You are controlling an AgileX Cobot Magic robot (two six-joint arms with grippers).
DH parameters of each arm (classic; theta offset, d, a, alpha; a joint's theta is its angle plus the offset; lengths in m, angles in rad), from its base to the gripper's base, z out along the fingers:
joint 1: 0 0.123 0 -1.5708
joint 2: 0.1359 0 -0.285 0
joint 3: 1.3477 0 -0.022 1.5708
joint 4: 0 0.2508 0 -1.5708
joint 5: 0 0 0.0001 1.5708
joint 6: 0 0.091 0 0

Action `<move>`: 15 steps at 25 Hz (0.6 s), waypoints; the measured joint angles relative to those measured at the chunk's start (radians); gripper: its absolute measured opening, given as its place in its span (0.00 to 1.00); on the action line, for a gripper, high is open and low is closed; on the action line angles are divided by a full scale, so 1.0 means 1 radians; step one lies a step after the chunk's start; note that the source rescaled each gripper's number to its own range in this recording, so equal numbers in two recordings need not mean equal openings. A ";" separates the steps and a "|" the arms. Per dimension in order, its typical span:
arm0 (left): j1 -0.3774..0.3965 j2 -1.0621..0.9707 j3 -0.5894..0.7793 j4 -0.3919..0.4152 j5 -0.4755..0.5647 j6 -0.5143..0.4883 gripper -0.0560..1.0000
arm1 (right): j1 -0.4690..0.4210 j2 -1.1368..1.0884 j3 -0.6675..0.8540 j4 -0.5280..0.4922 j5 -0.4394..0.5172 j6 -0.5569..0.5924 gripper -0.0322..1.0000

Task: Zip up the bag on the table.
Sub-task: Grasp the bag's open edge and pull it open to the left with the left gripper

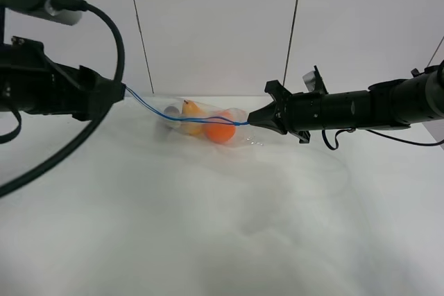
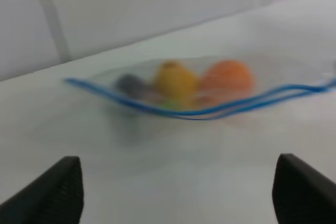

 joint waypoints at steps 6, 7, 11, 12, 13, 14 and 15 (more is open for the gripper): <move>-0.115 0.000 0.000 0.000 -0.001 0.000 1.00 | 0.000 0.000 0.000 0.000 0.001 0.000 0.03; -0.131 0.000 0.000 0.000 -0.001 0.000 1.00 | 0.000 0.000 0.000 0.000 0.001 0.000 0.03; -0.173 0.000 0.000 0.000 -0.001 0.018 1.00 | 0.000 0.000 0.000 0.000 0.001 0.000 0.03; -0.177 0.000 0.001 0.000 -0.003 0.028 1.00 | 0.000 0.000 0.000 0.000 0.001 0.000 0.03; -0.178 0.000 0.001 0.000 -0.009 0.043 1.00 | 0.000 0.000 0.000 0.000 0.001 0.000 0.03; -0.178 0.000 0.001 0.000 -0.015 0.054 1.00 | 0.000 0.000 0.000 0.000 0.001 0.000 0.03; -0.178 0.000 0.001 0.000 -0.022 0.062 1.00 | 0.000 0.000 0.000 0.000 0.001 0.000 0.03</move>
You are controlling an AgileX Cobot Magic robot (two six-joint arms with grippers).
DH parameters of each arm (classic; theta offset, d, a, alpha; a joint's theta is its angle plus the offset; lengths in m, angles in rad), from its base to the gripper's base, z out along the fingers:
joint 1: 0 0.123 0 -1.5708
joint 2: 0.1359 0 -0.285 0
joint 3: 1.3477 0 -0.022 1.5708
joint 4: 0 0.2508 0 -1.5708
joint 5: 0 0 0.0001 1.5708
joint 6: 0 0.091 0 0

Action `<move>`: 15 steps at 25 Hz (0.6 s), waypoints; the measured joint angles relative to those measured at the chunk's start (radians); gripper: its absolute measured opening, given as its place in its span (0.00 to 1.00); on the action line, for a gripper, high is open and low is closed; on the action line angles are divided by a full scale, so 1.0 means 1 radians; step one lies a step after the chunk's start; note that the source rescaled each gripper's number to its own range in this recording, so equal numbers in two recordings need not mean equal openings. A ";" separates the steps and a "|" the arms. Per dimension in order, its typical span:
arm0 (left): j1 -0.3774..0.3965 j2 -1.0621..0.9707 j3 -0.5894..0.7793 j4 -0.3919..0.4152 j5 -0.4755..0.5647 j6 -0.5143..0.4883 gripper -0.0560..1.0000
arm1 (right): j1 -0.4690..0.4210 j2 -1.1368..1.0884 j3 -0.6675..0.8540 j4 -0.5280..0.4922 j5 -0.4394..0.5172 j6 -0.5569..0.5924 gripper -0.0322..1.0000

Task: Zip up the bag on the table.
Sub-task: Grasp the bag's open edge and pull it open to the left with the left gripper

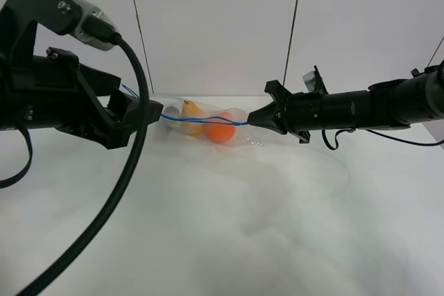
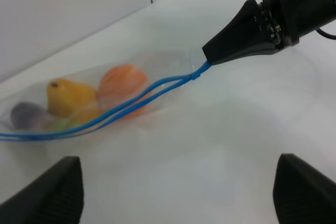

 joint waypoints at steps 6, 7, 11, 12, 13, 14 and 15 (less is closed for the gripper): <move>0.000 0.000 0.004 0.000 -0.086 0.030 1.00 | 0.000 0.000 0.000 0.000 0.000 0.000 0.03; 0.000 0.004 0.004 0.000 -0.095 0.030 1.00 | 0.000 0.000 0.000 0.000 0.000 0.000 0.03; 0.000 0.074 0.004 0.000 -0.116 0.033 1.00 | 0.000 0.000 0.000 0.000 0.000 0.000 0.03; 0.000 0.105 0.004 0.000 -0.122 0.033 1.00 | 0.000 0.000 0.000 0.000 0.001 0.000 0.03; 0.000 0.137 0.004 0.000 -0.128 0.033 1.00 | 0.000 0.000 0.000 0.000 0.001 0.000 0.03; 0.000 0.165 0.004 0.000 -0.139 0.033 1.00 | 0.000 0.000 0.000 0.000 0.001 0.000 0.03; 0.000 0.197 0.004 0.000 -0.157 0.033 1.00 | 0.000 0.000 0.000 0.000 0.001 0.000 0.03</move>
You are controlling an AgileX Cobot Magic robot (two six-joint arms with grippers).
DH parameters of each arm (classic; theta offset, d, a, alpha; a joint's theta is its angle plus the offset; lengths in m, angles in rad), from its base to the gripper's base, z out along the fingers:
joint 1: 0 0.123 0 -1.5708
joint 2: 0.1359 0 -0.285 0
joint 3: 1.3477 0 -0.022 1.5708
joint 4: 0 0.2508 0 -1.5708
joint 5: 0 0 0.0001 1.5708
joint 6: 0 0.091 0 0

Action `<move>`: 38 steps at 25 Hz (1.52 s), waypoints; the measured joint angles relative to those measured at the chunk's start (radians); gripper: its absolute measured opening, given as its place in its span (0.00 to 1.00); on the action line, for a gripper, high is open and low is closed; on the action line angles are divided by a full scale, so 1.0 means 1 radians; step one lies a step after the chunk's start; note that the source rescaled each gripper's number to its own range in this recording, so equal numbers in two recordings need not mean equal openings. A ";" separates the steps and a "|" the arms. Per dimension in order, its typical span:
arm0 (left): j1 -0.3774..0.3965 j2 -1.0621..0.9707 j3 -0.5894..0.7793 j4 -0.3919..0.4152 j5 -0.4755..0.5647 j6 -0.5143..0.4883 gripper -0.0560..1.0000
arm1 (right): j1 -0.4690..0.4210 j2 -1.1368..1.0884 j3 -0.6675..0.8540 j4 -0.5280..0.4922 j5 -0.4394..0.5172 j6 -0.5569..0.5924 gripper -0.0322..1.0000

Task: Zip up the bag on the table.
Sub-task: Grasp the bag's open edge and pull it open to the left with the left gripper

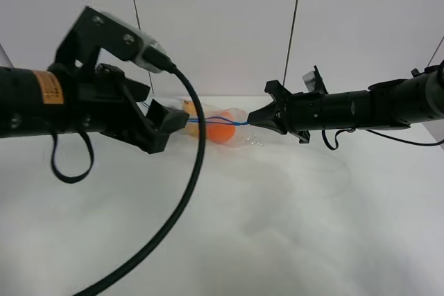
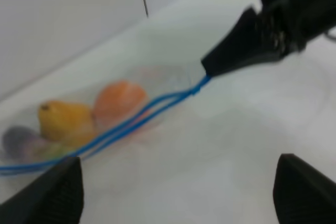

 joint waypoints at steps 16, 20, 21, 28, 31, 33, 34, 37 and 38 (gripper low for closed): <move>0.000 0.387 -0.112 0.054 -0.161 0.044 1.00 | 0.000 0.000 0.000 -0.033 0.002 0.001 0.03; 0.000 0.457 -0.187 0.055 -0.166 0.048 1.00 | 0.000 0.000 0.000 -0.045 0.003 0.004 0.03; 0.000 0.468 -0.199 0.055 -0.174 0.049 1.00 | 0.000 0.000 0.000 -0.047 0.005 0.004 0.03; -0.016 0.553 -0.254 0.098 -0.219 0.059 1.00 | 0.000 0.000 0.000 -0.050 0.018 0.017 0.03; -0.018 0.589 -0.258 0.107 -0.236 0.068 1.00 | 0.000 0.000 0.000 -0.052 0.019 0.019 0.03; -0.018 0.605 -0.261 0.108 -0.244 0.076 1.00 | 0.000 0.000 0.000 -0.056 0.019 0.019 0.03; -0.018 0.612 -0.261 0.108 -0.254 0.078 1.00 | 0.000 0.000 0.000 -0.060 0.020 0.019 0.03; -0.018 0.636 -0.273 0.111 -0.267 0.086 1.00 | 0.000 0.000 0.000 -0.073 0.021 0.019 0.03; -0.018 0.647 -0.280 0.111 -0.268 0.086 1.00 | 0.000 0.000 0.000 -0.078 0.021 0.020 0.03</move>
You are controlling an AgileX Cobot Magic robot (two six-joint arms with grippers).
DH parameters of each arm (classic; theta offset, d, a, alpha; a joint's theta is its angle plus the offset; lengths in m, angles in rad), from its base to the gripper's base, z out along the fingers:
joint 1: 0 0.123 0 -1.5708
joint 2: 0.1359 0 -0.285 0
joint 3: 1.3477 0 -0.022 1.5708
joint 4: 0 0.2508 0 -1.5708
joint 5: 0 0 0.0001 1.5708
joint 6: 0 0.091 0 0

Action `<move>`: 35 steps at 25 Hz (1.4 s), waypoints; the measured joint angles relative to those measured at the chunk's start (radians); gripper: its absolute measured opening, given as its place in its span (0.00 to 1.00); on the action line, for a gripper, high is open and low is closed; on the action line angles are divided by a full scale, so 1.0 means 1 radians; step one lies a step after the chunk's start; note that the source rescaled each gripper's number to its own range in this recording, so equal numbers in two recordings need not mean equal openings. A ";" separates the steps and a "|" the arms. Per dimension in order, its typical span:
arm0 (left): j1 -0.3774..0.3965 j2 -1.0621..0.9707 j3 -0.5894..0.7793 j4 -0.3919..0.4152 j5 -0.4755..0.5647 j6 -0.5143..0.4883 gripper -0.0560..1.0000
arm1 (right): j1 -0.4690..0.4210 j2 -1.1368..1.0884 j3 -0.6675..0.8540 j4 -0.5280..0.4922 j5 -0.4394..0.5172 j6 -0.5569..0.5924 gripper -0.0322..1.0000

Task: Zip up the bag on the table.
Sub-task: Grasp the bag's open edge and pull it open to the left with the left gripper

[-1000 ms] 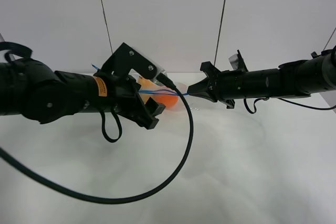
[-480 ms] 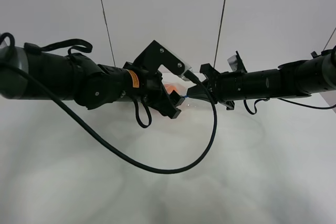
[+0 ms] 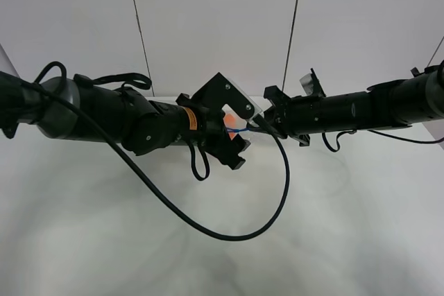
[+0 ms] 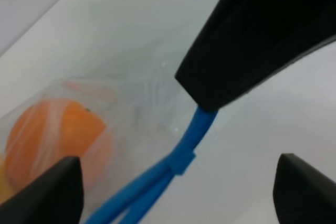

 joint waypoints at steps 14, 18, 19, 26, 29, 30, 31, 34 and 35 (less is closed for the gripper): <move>0.000 0.076 -0.057 0.001 0.013 0.053 0.87 | 0.000 0.000 0.000 -0.012 0.002 0.002 0.03; 0.000 0.076 -0.057 0.001 0.012 0.067 0.84 | 0.000 0.000 0.000 -0.013 0.002 0.002 0.03; 0.000 0.076 -0.057 0.001 0.011 0.069 0.82 | 0.000 0.000 0.000 -0.013 0.002 0.002 0.03; 0.000 0.076 -0.057 0.001 -0.010 0.098 0.44 | 0.000 0.000 0.000 -0.017 0.002 0.002 0.03; 0.000 0.076 -0.057 0.001 -0.014 0.100 0.39 | 0.000 0.000 0.000 -0.017 0.000 0.002 0.03; 0.000 0.076 -0.057 0.001 -0.014 0.101 0.39 | 0.000 0.000 0.000 -0.017 -0.001 0.002 0.03; 0.000 0.076 -0.057 0.001 -0.014 0.102 0.39 | 0.000 0.000 0.000 -0.017 -0.001 0.002 0.03; 0.000 0.076 -0.057 0.002 -0.014 0.114 0.31 | 0.000 0.000 0.000 -0.014 -0.002 0.002 0.03; 0.000 0.076 -0.057 0.002 -0.014 0.127 0.26 | 0.000 0.000 0.000 -0.014 -0.003 0.002 0.03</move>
